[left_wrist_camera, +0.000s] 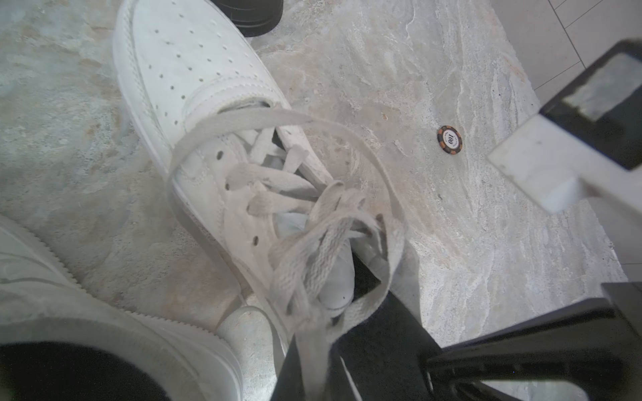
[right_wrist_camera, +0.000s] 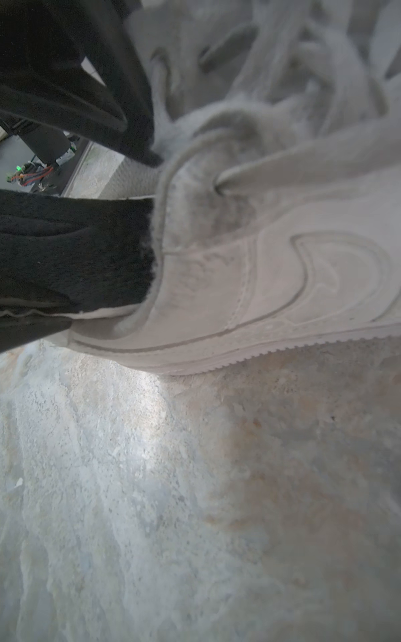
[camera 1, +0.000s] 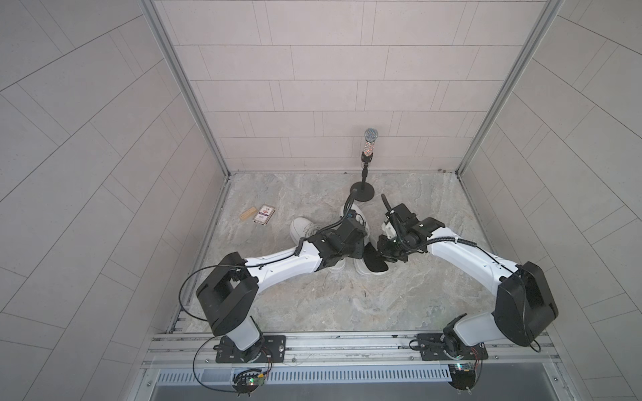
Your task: Insert the insole into the shoe
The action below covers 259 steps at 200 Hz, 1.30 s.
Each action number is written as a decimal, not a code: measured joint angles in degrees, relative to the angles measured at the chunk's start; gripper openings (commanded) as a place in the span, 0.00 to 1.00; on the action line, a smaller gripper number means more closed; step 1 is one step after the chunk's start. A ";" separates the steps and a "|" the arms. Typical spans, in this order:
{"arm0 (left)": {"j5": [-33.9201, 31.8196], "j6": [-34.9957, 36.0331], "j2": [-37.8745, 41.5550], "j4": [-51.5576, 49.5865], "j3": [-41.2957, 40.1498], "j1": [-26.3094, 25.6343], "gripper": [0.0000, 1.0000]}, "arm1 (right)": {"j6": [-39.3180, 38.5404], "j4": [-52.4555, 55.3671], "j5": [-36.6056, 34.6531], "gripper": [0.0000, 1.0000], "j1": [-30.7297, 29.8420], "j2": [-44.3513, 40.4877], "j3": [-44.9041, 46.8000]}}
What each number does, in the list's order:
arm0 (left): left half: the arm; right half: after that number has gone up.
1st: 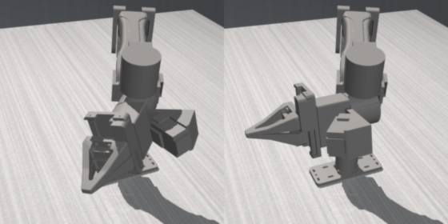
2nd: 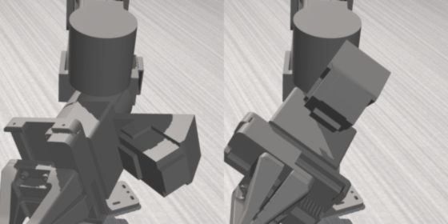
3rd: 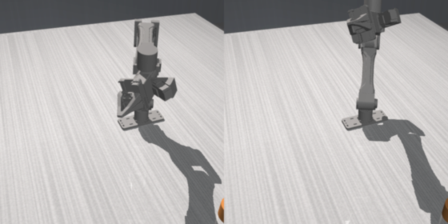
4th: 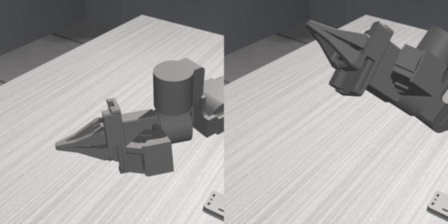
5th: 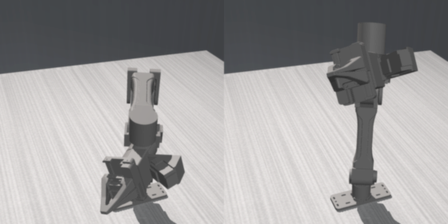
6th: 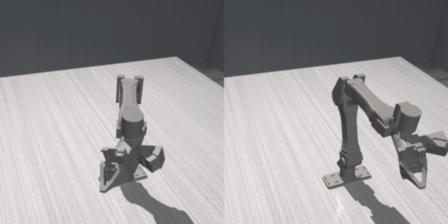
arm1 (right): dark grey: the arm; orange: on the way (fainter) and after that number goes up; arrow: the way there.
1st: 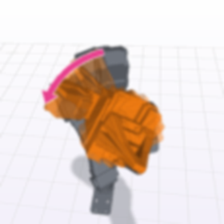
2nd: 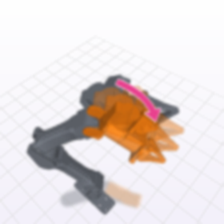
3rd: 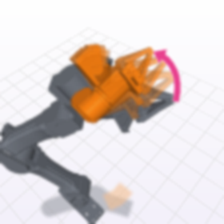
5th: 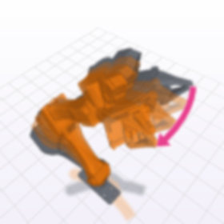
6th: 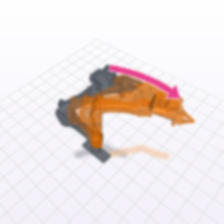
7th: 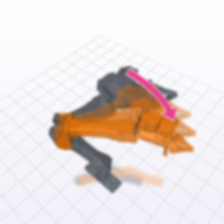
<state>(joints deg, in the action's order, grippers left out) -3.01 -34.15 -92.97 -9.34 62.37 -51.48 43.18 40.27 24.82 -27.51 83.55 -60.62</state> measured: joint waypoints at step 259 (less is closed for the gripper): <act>12.20 -9.92 -4.44 -6.29 6.29 3.76 0.38 | -9.62 -20.68 -18.99 0.12 -4.72 -8.96 13.77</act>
<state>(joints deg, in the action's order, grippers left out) 9.19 -44.07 -97.41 -15.64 68.66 -47.72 33.56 19.59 5.82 -32.23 74.59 -46.85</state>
